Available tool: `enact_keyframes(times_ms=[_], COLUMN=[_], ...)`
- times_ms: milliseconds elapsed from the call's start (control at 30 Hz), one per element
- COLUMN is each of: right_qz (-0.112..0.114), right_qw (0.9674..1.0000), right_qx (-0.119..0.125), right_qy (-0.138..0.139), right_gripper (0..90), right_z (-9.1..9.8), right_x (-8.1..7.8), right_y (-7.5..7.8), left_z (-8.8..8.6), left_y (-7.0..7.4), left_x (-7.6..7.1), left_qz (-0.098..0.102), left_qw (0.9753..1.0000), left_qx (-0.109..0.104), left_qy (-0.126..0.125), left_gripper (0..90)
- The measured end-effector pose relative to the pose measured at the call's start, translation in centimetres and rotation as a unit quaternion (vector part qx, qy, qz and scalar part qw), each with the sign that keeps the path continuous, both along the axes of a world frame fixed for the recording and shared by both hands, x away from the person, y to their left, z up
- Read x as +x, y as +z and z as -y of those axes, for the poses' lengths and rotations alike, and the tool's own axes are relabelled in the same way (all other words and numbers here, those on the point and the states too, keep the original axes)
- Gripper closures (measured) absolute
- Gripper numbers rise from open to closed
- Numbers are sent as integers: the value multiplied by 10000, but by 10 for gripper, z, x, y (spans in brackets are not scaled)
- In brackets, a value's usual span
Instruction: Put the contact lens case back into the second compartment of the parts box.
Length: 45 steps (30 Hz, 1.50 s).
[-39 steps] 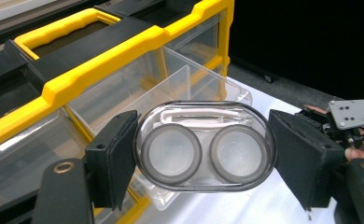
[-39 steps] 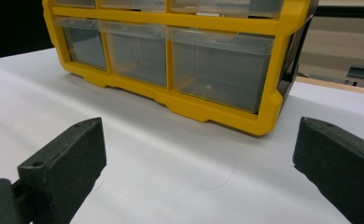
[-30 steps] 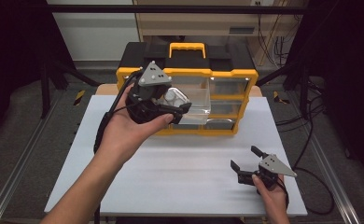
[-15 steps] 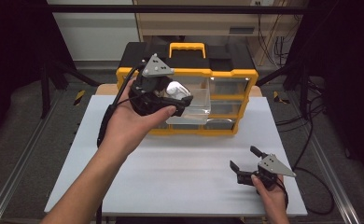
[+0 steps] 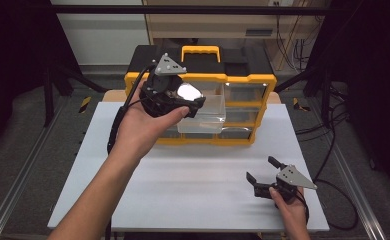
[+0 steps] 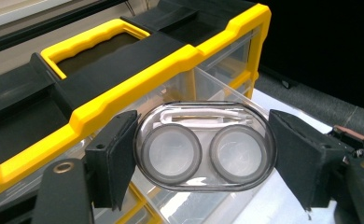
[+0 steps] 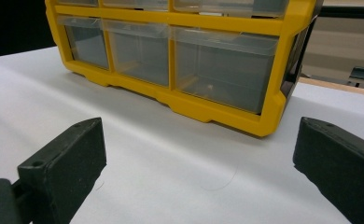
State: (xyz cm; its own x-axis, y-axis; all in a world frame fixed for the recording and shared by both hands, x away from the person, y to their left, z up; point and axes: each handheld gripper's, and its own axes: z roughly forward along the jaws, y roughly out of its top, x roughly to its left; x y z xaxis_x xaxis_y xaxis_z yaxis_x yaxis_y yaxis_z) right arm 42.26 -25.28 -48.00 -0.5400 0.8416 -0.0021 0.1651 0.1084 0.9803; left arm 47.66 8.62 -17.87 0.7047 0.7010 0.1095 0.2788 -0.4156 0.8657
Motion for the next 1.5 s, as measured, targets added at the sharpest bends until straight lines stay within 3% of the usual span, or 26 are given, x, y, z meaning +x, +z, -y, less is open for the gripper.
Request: enact_keyframes(times_ms=[400,1500], right_qz=[6,-26], right_qw=[10000,10000], right_qx=[-26,-32], right_qy=[25,79], right_gripper=[30,29], right_z=[-1,-3], right_x=[0,0], right_y=[0,-1], left_z=[10,20], left_y=[-12,-30], left_x=[16,30], left_qz=[-57,-184], left_qw=[10000,9995], left_qx=[51,226], left_qy=[26,145], left_gripper=[263,263])
